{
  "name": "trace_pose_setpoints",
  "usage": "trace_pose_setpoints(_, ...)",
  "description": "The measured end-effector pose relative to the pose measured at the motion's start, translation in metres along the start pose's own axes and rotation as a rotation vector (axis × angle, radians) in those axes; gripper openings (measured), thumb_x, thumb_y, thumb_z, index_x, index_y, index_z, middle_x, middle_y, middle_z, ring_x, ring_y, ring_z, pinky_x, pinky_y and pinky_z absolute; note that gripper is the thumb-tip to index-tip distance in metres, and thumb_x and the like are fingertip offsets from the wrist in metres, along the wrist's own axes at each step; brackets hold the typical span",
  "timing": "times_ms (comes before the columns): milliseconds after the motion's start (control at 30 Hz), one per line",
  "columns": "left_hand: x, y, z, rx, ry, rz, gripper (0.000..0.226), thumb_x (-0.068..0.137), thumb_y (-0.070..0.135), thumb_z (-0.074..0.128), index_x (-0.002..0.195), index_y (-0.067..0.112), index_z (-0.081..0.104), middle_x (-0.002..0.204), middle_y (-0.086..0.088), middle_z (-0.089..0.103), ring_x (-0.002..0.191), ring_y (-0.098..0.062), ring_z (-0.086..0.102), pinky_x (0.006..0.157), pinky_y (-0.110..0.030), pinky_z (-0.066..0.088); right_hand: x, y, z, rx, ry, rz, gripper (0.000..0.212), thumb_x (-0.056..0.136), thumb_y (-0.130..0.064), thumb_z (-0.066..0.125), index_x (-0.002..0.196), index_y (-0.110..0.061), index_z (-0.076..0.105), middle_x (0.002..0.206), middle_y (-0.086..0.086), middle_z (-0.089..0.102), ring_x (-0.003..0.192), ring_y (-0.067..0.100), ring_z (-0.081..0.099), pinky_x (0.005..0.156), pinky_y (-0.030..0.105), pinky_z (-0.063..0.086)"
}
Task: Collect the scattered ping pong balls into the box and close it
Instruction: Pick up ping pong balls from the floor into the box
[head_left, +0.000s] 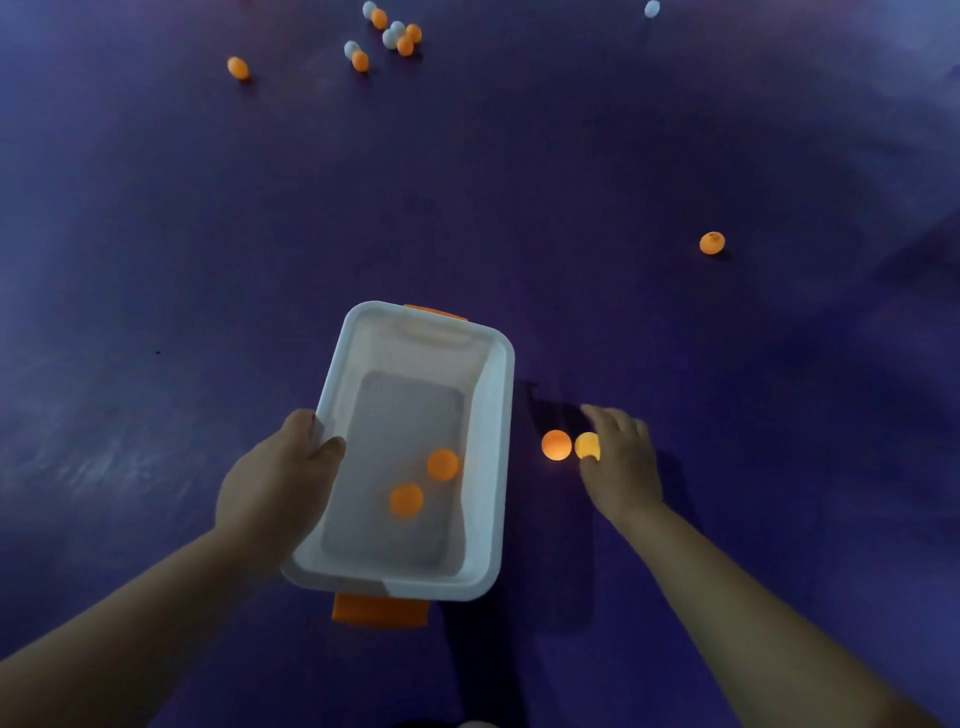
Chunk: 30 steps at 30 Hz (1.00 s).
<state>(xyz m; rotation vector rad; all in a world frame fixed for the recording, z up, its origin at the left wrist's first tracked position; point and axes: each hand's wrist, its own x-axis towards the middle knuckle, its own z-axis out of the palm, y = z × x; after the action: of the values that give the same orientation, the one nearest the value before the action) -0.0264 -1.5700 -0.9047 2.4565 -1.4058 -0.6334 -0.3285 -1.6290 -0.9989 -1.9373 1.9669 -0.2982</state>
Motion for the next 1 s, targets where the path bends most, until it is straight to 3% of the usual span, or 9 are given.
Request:
trace_pose_setpoints(100, 0.001, 0.0, -0.002, 0.088, -0.001, 0.007, 0.019, 0.094, 0.029, 0.044, 0.087, 0.011, 0.043, 0.065, 0.001, 0.046, 0.053, -0.012, 0.038, 0.049, -0.029, 0.026, -0.006, 0.017, 0.014, -0.138, -0.155, 0.012, 0.059, 0.089, -0.015, 0.059, 0.143, -0.025, 0.037, 0.139, -0.002, 0.041, 0.125, 0.02, 0.037, 0.099, 0.033, 0.04)
trace_pose_setpoints(200, 0.004, -0.002, -0.006, 0.156, -0.02, 0.018, 0.018, 0.095, 0.03, 0.043, 0.09, 0.013, 0.043, 0.064, 0.007, 0.04, 0.052, -0.008, 0.033, 0.047, -0.027, 0.023, -0.007, 0.026, 0.016, -0.006, -0.041, 0.151, 0.043, 0.089, -0.013, 0.061, 0.13, -0.018, 0.05, 0.127, 0.008, 0.051, 0.111, 0.021, 0.047, 0.078, 0.03, 0.043)
trace_pose_setpoints(300, 0.005, -0.004, -0.007, 0.143, -0.025, 0.009, 0.02, 0.095, 0.031, 0.043, 0.09, 0.012, 0.046, 0.064, 0.005, 0.042, 0.053, -0.009, 0.034, 0.047, -0.027, 0.025, -0.007, 0.005, 0.005, 0.346, 0.159, 0.273, 0.036, 0.088, -0.022, 0.064, 0.121, -0.015, 0.053, 0.119, 0.006, 0.054, 0.095, 0.016, 0.052, 0.071, 0.028, 0.041)
trace_pose_setpoints(400, 0.007, -0.004, -0.005, 0.134, -0.02, 0.027, 0.021, 0.095, 0.03, 0.042, 0.088, 0.011, 0.046, 0.065, 0.002, 0.045, 0.054, -0.011, 0.037, 0.048, -0.027, 0.027, -0.015, -0.047, -0.014, 0.642, 0.228, 0.049, 0.035, 0.084, -0.029, 0.069, 0.115, -0.019, 0.054, 0.107, -0.008, 0.057, 0.092, 0.01, 0.056, 0.073, 0.021, 0.047)
trace_pose_setpoints(533, 0.007, -0.005, -0.005, 0.16, -0.009, 0.041, 0.021, 0.095, 0.031, 0.041, 0.089, 0.011, 0.046, 0.066, 0.003, 0.046, 0.054, -0.011, 0.038, 0.047, -0.027, 0.027, -0.028, -0.099, -0.029, 0.748, 0.013, -0.288, 0.049, 0.078, -0.046, 0.066, 0.118, -0.022, 0.053, 0.106, -0.02, 0.054, 0.093, -0.001, 0.057, 0.075, 0.01, 0.048)
trace_pose_setpoints(667, 0.007, -0.006, -0.006, 0.164, -0.014, 0.053, 0.02, 0.095, 0.031, 0.043, 0.087, 0.013, 0.046, 0.067, 0.002, 0.049, 0.055, -0.011, 0.041, 0.047, -0.027, 0.027, -0.019, -0.087, -0.015, 0.59, 0.162, -0.27, 0.042, 0.087, -0.043, 0.057, 0.116, -0.014, 0.06, 0.102, -0.007, 0.058, 0.077, 0.01, 0.058, 0.07, 0.017, 0.051)
trace_pose_setpoints(767, 0.006, -0.006, -0.007, 0.141, -0.028, 0.052, 0.018, 0.093, 0.029, 0.046, 0.085, 0.013, 0.043, 0.065, 0.004, 0.044, 0.054, -0.009, 0.036, 0.045, -0.026, 0.023, -0.01, -0.056, 0.008, 0.237, 0.251, -0.096, 0.025, 0.09, -0.016, 0.059, 0.115, -0.013, 0.064, 0.11, 0.002, 0.061, 0.098, 0.016, 0.055, 0.078, 0.039, 0.055)
trace_pose_setpoints(900, 0.007, -0.006, -0.007, 0.095, -0.037, 0.048, 0.016, 0.092, 0.025, 0.05, 0.083, 0.014, 0.042, 0.064, 0.005, 0.042, 0.053, -0.008, 0.034, 0.045, -0.026, 0.022, -0.009, -0.023, 0.035, -0.1, -0.086, -0.082, 0.048, 0.09, -0.01, 0.058, 0.136, -0.021, 0.051, 0.137, 0.006, 0.045, 0.123, 0.026, 0.041, 0.099, 0.041, 0.044)
trace_pose_setpoints(1000, 0.009, -0.004, -0.007, 0.039, -0.037, 0.036, 0.022, 0.092, 0.026, 0.05, 0.074, 0.017, 0.04, 0.065, 0.003, 0.045, 0.054, -0.01, 0.037, 0.046, -0.027, 0.023, -0.005, -0.015, 0.035, -0.02, -0.098, -0.044, 0.05, 0.088, 0.003, 0.052, 0.133, -0.019, 0.053, 0.125, 0.01, 0.05, 0.112, 0.028, 0.049, 0.089, 0.039, 0.049)
